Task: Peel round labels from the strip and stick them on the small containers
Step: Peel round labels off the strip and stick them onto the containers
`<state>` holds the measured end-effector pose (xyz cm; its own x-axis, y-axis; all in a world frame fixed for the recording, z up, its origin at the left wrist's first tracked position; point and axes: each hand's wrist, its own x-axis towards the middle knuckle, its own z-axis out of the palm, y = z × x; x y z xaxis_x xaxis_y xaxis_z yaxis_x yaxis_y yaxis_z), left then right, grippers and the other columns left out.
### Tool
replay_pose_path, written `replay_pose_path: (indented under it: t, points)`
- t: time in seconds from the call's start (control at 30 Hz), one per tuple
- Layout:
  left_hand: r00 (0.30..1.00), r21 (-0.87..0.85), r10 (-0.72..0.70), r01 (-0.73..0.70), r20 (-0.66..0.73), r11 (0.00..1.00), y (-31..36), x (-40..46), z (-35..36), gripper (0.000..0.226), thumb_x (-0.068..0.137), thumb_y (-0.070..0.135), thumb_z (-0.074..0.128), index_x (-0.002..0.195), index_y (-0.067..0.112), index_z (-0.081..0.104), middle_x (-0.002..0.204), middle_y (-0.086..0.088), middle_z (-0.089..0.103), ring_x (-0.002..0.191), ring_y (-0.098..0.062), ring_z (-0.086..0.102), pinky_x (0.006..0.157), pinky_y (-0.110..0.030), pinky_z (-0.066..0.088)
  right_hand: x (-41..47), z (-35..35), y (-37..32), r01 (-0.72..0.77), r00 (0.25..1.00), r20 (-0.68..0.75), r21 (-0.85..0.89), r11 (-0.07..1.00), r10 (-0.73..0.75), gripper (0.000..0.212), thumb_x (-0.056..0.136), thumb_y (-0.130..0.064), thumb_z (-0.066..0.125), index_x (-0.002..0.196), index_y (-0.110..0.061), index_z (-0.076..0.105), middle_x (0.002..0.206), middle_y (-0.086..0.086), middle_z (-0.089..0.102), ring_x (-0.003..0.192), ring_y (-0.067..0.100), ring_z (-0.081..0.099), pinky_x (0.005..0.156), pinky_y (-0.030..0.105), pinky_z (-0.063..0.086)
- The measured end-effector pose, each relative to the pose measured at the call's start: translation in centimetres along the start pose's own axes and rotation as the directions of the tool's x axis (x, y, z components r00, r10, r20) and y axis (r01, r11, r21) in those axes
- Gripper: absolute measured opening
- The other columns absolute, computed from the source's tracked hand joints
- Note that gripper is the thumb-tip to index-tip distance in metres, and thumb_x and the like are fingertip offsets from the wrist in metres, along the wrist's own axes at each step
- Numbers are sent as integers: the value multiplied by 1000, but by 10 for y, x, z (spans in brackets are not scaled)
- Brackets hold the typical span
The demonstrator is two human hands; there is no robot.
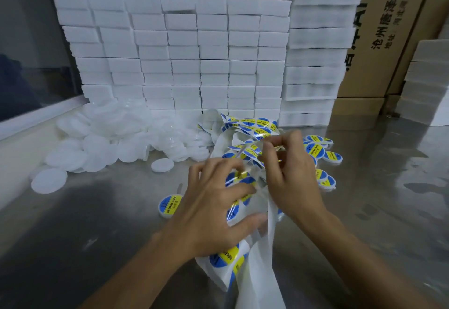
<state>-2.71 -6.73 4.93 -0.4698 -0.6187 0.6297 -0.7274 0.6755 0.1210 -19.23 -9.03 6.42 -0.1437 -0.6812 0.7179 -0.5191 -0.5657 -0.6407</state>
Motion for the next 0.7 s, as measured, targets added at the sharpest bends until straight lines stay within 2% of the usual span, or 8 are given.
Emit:
replay_pose_path:
  t: [0.1, 0.2, 0.3, 0.4, 0.43, 0.47, 0.57, 0.7]
  points:
    - [996, -52, -69, 66, -49, 996, 2, 3, -2, 30, 86, 57, 47, 92, 35, 66, 85, 20, 45, 86, -3, 46, 81, -33, 30, -5, 5, -6, 164, 986, -5, 37, 986, -164, 12, 93, -27, 60, 93, -16, 56, 91, -6, 64, 84, 11, 64, 72, 34, 50]
    - [995, -444, -99, 85, -9, 892, 6, 5, -8, 3, 83, 35, 56, 84, 36, 54, 73, 18, 49, 71, -8, 50, 70, -27, 36, -10, 10, -8, 290, 957, -17, -2, 957, -290, 18, 90, -25, 67, 92, -8, 61, 96, 1, 62, 95, 16, 62, 82, 26, 47]
    - [980, -760, -199, 133, 6, 636, 7, 7, -10, 10, 77, 10, 58, 85, 16, 57, 76, -1, 56, 73, -15, 52, 69, -23, 41, -14, 15, -6, 335, 942, 19, -10, 942, -335, 21, 94, -25, 61, 100, -5, 68, 106, 6, 62, 104, 19, 60, 89, 30, 47]
    - [940, -971, -325, 170, 107, 170, 6, 11, -12, 31, 82, 4, 52, 112, 4, 59, 90, -16, 67, 87, -20, 65, 74, -28, 52, -18, 21, -3, 375, 927, 21, -13, 927, -375, 30, 99, -21, 49, 109, -3, 70, 114, 11, 62, 107, 23, 60, 90, 37, 49]
    - [913, -979, -384, 182, 134, 90, 6, 13, -13, 36, 84, 2, 53, 119, 5, 58, 94, -15, 70, 88, -21, 68, 73, -26, 54, -19, 23, -2, 388, 922, 24, -13, 922, -387, 29, 98, -18, 48, 111, -2, 70, 116, 12, 62, 109, 24, 60, 90, 37, 49]
    - [881, -976, -449, 204, 151, 72, 5, 14, -12, 39, 86, -3, 54, 124, 8, 57, 96, -13, 72, 87, -21, 70, 71, -25, 55, -19, 25, -1, 399, 916, 34, -15, 917, -399, 27, 97, -14, 50, 112, -1, 69, 118, 12, 62, 110, 24, 60, 90, 37, 50]
    - [795, -951, -594, 267, 125, 158, 1, 16, -10, 44, 90, -13, 52, 120, 19, 60, 91, -6, 76, 82, -18, 72, 70, -26, 57, -20, 25, 1, 433, 901, 55, -58, 900, -430, 22, 91, -8, 64, 112, -3, 70, 119, 11, 64, 111, 24, 62, 91, 34, 51]
    - [758, -954, -649, 238, 64, 184, -6, 16, -11, 21, 86, -1, 64, 96, 16, 71, 86, -5, 77, 78, -15, 73, 65, -23, 56, -19, 21, -3, 474, 881, 53, -111, 874, -471, 23, 90, -13, 67, 112, -6, 70, 111, 7, 69, 105, 23, 65, 89, 34, 53]
